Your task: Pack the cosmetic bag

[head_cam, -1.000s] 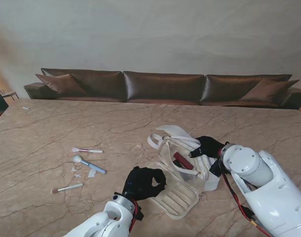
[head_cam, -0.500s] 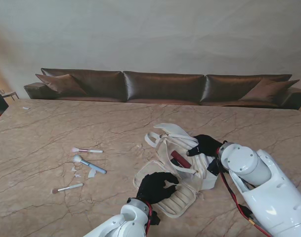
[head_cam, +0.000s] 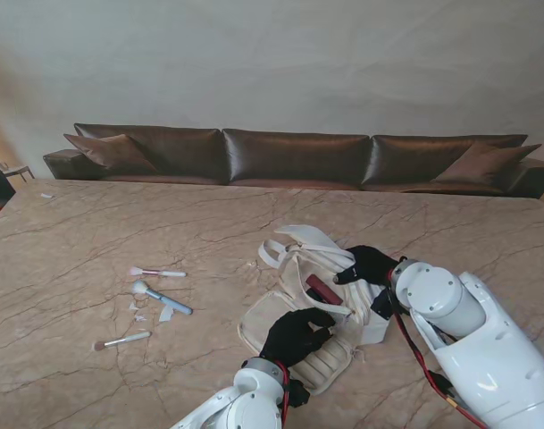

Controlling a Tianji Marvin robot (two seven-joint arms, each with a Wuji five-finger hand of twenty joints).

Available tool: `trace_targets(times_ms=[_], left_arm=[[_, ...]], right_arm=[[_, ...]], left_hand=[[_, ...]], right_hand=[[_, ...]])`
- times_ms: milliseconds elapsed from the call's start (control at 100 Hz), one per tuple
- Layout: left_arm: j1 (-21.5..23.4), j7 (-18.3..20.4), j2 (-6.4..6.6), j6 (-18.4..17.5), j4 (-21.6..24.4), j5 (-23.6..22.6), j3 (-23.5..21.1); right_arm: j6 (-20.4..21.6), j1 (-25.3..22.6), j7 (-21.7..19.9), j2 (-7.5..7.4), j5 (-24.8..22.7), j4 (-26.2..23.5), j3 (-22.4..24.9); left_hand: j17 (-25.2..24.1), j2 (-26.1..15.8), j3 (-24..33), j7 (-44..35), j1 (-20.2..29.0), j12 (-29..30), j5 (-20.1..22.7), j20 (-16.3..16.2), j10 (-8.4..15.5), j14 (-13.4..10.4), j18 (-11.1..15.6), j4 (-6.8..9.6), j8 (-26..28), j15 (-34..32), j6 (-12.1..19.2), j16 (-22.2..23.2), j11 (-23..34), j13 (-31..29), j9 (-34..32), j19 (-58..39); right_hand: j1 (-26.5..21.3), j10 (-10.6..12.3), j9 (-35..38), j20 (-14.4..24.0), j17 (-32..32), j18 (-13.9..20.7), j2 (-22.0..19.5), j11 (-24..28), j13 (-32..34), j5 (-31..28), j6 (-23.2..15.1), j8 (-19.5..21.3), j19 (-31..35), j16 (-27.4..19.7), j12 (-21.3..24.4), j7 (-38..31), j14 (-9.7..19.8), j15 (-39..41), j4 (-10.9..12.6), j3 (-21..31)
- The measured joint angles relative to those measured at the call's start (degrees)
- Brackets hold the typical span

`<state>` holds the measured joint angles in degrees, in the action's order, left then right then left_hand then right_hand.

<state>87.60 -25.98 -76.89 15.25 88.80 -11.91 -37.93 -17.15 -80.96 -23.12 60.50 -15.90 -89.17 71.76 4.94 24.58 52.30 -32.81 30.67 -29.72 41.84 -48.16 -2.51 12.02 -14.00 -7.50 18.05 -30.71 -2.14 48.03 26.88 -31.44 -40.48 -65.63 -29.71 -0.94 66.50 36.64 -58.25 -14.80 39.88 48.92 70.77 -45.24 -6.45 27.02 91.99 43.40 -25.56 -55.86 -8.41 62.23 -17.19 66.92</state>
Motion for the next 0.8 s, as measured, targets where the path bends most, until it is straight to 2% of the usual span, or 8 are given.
trace_targets(times_ms=[240,420,500,610,690,730,760,800], left_arm=[[1.3,-1.8,-1.23,-2.2,-0.1,2.8,0.1],[1.8,-1.6,-1.27,0.1,0.1,0.2,0.6],[2.1,-1.7,-1.27,0.5,0.1,-0.1,0.5],[2.5,-1.8,-1.27,-0.5,0.3,2.5,0.4],[2.5,-2.0,-1.34,-0.5,0.2,2.4,0.6],[2.4,-2.2,-1.47,-0.4,0.0,2.4,0.7],[2.4,-2.3,-1.61,-0.3,-0.1,2.4,0.8],[2.3,-2.5,-1.86,-0.3,-0.3,2.8,0.9]], right_arm=[[0.0,-0.1,0.0,0.03,-0.1,0.0,0.1],[0.0,-0.2,0.1,0.06,-0.1,-0.1,0.1],[0.0,-0.2,0.1,0.07,-0.1,-0.1,0.2],[0.1,-0.2,0.1,0.07,0.0,-0.1,0.1],[0.1,-0.2,0.2,0.07,0.1,0.0,-0.1],[0.2,-0.2,0.4,0.08,0.3,0.0,-0.2],[0.2,-0.2,0.4,0.10,0.3,0.0,-0.2],[0.2,-0.2,0.5,0.12,0.3,0.0,-0.2]], left_hand=[[-1.6,0.3,-0.2,-3.8,0.1,-0.9,2.2,0.0,-0.1,0.9,0.0,0.01,1.7,0.5,0.0,0.0,0.1,1.0,0.0,1.2],[-1.7,2.2,-4.2,-18.2,0.1,-1.0,5.5,-0.3,-0.1,1.5,0.0,0.05,1.8,0.2,1.5,0.0,0.2,1.5,0.0,1.3],[-1.6,2.2,-4.2,-19.3,0.2,-1.1,6.5,-0.3,-0.1,1.6,-0.1,0.05,0.0,0.0,2.2,0.0,0.2,1.6,-0.1,1.3],[-1.6,2.2,-4.2,-10.6,0.2,-2.0,6.5,-0.7,-0.1,1.9,-0.1,0.05,-2.4,-0.9,2.2,0.8,0.3,1.6,-0.3,1.3],[-1.6,2.1,-2.9,-3.7,-1.5,-2.3,6.3,-0.8,-0.5,2.0,-0.1,0.06,-2.3,-1.1,-0.1,1.3,0.7,1.6,-0.6,1.3],[-1.7,0.5,-2.4,-2.1,-2.3,-2.3,6.2,-0.8,-0.6,2.0,-0.1,0.07,-2.3,-1.1,-0.8,1.5,0.7,1.6,-0.6,1.3],[-1.7,-0.6,-2.6,-0.7,-2.3,-2.3,5.7,-0.8,-0.7,2.0,-0.1,1.17,-2.2,-1.1,-1.5,1.6,0.7,1.6,-0.6,1.3],[-2.1,-0.7,-2.2,0.6,-3.0,-2.5,4.9,-0.8,-1.2,2.1,-0.1,1.18,-2.1,-1.1,-2.1,1.6,0.8,1.6,-0.5,1.3]], right_hand=[[0.0,0.0,0.0,0.0,0.0,0.0,0.0,0.0,0.0,0.0,0.0,0.0,0.0,0.0,0.0,0.0,0.0,0.0,0.0,0.0],[0.0,0.0,0.0,0.0,0.0,0.0,0.0,0.0,0.0,0.0,0.0,0.0,0.0,0.0,0.0,0.0,0.0,0.0,0.0,0.0],[0.0,0.0,0.0,0.0,0.0,0.0,0.0,0.0,0.0,0.0,0.0,0.0,0.0,0.0,0.0,0.0,0.0,0.0,0.0,0.0],[0.0,0.0,0.0,0.0,0.0,0.0,0.0,0.0,0.0,0.0,0.0,0.0,0.0,0.0,0.0,0.0,0.0,0.0,0.0,0.0],[0.0,0.0,0.0,0.0,0.0,0.0,0.0,0.0,0.0,0.0,0.0,0.0,0.0,0.0,0.0,0.0,0.0,0.0,0.0,0.0],[0.0,0.0,0.0,0.0,0.0,0.0,0.0,0.0,0.0,0.0,0.0,0.0,0.0,0.0,0.0,0.0,0.0,0.0,0.0,0.0],[0.0,0.0,0.0,0.0,0.0,0.0,0.0,0.0,0.0,0.0,0.0,0.0,0.0,0.0,0.0,0.0,0.0,0.0,0.0,0.0],[0.0,0.0,0.0,0.0,0.0,0.0,0.0,0.0,0.0,0.0,0.0,0.0,0.0,0.0,0.0,0.0,0.0,0.0,0.0,0.0]])
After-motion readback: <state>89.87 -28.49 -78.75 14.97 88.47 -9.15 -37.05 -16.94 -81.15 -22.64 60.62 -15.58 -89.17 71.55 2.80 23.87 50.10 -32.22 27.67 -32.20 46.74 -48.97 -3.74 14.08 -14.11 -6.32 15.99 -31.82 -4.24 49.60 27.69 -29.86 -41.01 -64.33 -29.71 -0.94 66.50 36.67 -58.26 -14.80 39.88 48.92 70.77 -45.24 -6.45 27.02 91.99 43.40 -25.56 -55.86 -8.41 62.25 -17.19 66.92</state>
